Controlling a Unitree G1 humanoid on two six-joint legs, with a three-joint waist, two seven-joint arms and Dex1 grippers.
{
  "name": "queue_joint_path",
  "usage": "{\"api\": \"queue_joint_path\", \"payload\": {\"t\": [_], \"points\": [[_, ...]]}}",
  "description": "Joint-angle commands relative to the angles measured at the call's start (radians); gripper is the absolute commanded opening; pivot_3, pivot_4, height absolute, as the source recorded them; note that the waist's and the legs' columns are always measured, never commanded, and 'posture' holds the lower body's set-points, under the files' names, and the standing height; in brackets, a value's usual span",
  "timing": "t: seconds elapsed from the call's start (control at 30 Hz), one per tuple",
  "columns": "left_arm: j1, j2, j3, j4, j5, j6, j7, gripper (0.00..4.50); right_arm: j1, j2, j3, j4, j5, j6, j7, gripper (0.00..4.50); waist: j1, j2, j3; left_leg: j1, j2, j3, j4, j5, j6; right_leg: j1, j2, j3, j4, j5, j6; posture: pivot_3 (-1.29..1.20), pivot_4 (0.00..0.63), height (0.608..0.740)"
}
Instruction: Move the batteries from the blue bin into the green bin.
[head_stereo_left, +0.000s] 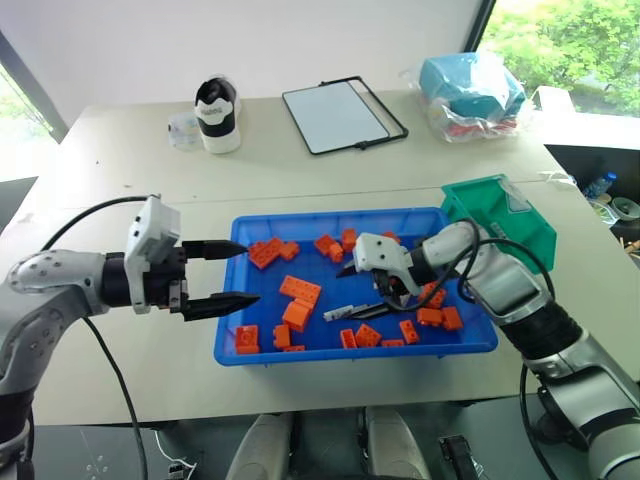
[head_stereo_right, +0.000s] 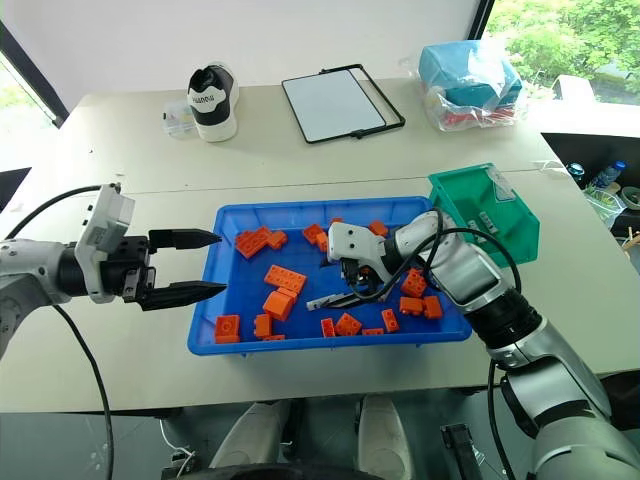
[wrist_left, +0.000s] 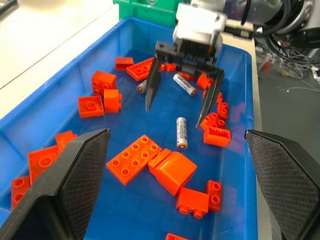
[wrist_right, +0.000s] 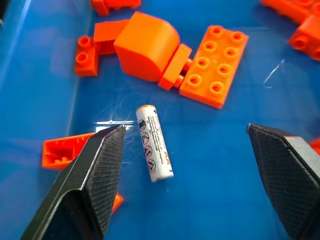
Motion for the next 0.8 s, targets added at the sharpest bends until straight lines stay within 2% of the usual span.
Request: {"api": "queue_joint_path", "payload": {"t": [0.03, 0.07, 0.17, 0.37, 0.43, 0.57, 0.67, 0.8], "points": [[0.003, 0.016, 0.046, -0.03, -0.024, 0.006, 0.011, 4.5, 0.013, 0.014, 0.013, -0.008, -0.027, -0.042, 0.004, 3.97, 0.0, 0.0, 0.0, 0.0, 0.0, 0.0, 0.0, 0.0, 0.0, 0.0, 0.0, 0.0, 0.0, 0.0, 0.0, 0.0, 0.15, 0.731], [0.003, 0.017, 0.047, -0.031, -0.026, 0.006, 0.013, 4.5, 0.021, 0.019, 0.018, -0.005, -0.037, -0.048, -0.002, 3.97, -0.001, 0.0, 0.0, 0.0, 0.0, 0.0, 0.0, 0.0, 0.0, 0.0, 0.0, 0.0, 0.0, 0.0, 0.0, 0.0, 0.15, 0.731], [-0.004, 0.018, 0.045, -0.025, -0.027, 0.007, 0.016, 4.5, 0.037, 0.036, 0.017, 0.0, -0.053, -0.045, -0.026, 3.15, -0.001, 0.0, 0.0, 0.0, 0.0, 0.0, 0.0, 0.0, 0.0, 0.0, 0.0, 0.0, 0.0, 0.0, 0.0, 0.0, 0.15, 0.731], [-0.044, 0.012, 0.014, 0.005, -0.013, -0.002, 0.007, 4.5, 0.056, 0.036, -0.045, -0.071, -0.034, -0.002, -0.066, 0.06, 0.0, 0.0, 0.0, 0.0, 0.0, 0.0, 0.0, 0.0, 0.0, 0.0, 0.0, 0.0, 0.0, 0.0, 0.0, 0.0, 0.15, 0.731], [-0.059, 0.008, 0.002, 0.016, -0.007, -0.006, 0.003, 4.5, 0.047, 0.029, -0.112, -0.13, 0.012, 0.077, -0.092, 0.07, 0.001, 0.0, 0.0, 0.0, 0.0, 0.0, 0.0, 0.0, 0.0, 0.0, 0.0, 0.0, 0.0, 0.0, 0.0, 0.0, 0.15, 0.731], [-0.083, -0.001, -0.021, 0.038, 0.008, -0.018, -0.009, 4.5, -0.013, -0.017, -0.37, -0.239, 0.109, 0.35, -0.225, 0.07, 0.003, 0.0, 0.0, 0.0, 0.0, 0.0, 0.0, 0.0, 0.0, 0.0, 0.0, 0.0, 0.0, 0.0, 0.0, 0.0, 0.15, 0.731], [-0.093, -0.008, -0.036, 0.053, 0.019, -0.03, -0.016, 4.5, -0.001, -0.111, -0.502, -0.257, 0.085, 0.455, -0.321, 0.07, 0.012, 0.0, 0.0, 0.0, 0.0, 0.0, 0.0, 0.0, 0.0, 0.0, 0.0, 0.0, 0.0, 0.0, 0.0, 0.0, 0.15, 0.731], [-0.113, -0.023, -0.06, 0.073, 0.034, -0.047, -0.025, 4.5, 0.113, -0.26, -0.611, -0.235, 0.008, 0.493, -0.429, 0.07, 0.024, -0.001, 0.0, 0.0, -0.001, 0.0, 0.0, 0.0, 0.0, 0.0, -0.001, 0.0, -0.001, 0.0, 0.0, 0.0, 0.15, 0.731]]}}
